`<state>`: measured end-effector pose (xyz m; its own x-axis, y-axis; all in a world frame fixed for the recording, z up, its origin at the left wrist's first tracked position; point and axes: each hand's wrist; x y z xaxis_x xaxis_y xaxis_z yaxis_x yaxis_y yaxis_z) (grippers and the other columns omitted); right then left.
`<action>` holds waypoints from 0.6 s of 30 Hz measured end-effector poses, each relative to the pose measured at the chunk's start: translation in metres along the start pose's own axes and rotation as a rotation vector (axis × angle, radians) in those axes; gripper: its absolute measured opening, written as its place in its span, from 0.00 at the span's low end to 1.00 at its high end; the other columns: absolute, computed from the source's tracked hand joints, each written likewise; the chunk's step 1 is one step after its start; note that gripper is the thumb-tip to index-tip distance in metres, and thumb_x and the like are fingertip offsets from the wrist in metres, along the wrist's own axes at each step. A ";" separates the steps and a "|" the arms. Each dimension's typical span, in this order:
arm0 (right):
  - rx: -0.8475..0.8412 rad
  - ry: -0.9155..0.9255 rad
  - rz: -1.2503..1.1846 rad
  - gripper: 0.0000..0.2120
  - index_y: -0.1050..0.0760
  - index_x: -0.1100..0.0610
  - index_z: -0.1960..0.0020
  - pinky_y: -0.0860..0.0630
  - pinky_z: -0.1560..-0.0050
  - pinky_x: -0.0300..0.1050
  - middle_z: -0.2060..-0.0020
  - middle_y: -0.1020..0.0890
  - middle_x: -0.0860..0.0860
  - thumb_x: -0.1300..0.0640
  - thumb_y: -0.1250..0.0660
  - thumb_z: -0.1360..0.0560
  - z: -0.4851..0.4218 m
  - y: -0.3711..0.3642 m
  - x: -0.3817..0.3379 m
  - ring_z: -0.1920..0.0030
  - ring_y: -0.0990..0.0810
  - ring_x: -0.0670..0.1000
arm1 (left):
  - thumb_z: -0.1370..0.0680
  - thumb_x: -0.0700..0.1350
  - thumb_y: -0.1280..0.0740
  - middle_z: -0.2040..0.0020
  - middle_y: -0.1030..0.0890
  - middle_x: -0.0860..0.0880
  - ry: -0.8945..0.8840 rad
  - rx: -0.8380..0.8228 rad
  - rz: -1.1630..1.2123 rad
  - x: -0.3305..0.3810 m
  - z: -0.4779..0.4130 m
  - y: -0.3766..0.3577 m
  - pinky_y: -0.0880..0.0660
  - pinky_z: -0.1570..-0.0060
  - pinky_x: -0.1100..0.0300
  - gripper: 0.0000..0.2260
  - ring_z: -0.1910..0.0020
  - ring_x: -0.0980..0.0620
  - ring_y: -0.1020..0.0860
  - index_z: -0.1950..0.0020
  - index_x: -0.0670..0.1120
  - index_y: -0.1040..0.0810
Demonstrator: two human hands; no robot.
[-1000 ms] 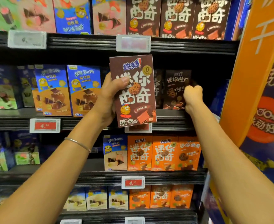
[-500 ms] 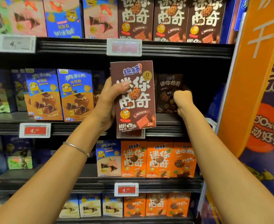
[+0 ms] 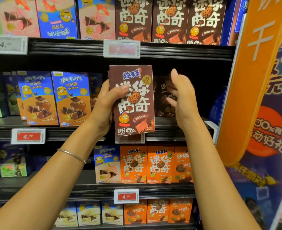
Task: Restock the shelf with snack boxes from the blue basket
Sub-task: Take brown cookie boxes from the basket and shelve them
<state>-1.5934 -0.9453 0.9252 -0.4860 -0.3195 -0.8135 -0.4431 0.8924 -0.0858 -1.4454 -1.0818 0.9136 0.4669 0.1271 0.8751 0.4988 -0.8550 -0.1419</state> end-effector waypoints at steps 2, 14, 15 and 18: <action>-0.252 0.014 -0.013 0.29 0.29 0.44 0.33 0.24 0.42 0.46 0.38 0.22 0.41 0.31 0.36 0.28 0.019 -0.009 -0.012 0.39 0.21 0.41 | 0.30 0.52 0.27 0.33 0.18 0.38 -0.005 0.033 -0.017 0.000 -0.002 -0.002 0.18 0.40 0.43 0.37 0.41 0.40 0.15 0.23 0.42 0.32; -0.261 0.075 -0.137 0.29 0.32 0.51 0.27 0.17 0.43 0.54 0.39 0.18 0.49 0.45 0.29 0.25 0.036 -0.040 -0.002 0.43 0.16 0.49 | 0.21 0.72 0.43 0.39 0.16 0.56 -0.091 0.187 -0.230 0.000 -0.002 -0.003 0.15 0.52 0.61 0.29 0.47 0.60 0.13 0.27 0.55 0.33; -0.264 0.054 -0.171 0.28 0.32 0.50 0.28 0.17 0.43 0.54 0.39 0.18 0.49 0.45 0.29 0.25 0.036 -0.041 -0.001 0.43 0.15 0.50 | 0.17 0.66 0.40 0.40 0.16 0.55 -0.117 0.230 -0.225 -0.002 -0.002 -0.002 0.16 0.56 0.64 0.20 0.48 0.60 0.13 0.31 0.56 0.31; -0.274 -0.003 -0.273 0.28 0.32 0.50 0.28 0.17 0.46 0.53 0.40 0.17 0.50 0.45 0.28 0.24 0.035 -0.040 0.004 0.43 0.15 0.51 | 0.14 0.58 0.38 0.37 0.17 0.52 -0.172 0.313 -0.254 -0.002 -0.001 0.004 0.16 0.52 0.62 0.10 0.43 0.56 0.14 0.35 0.56 0.30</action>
<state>-1.5509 -0.9715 0.9053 -0.3197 -0.5323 -0.7839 -0.7413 0.6558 -0.1430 -1.4453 -1.0866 0.9115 0.4025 0.4179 0.8145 0.7984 -0.5955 -0.0891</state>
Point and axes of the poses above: each hand's wrist, its own z-axis away from the middle knuckle, its own y-axis out of the back of the hand, x = y × z
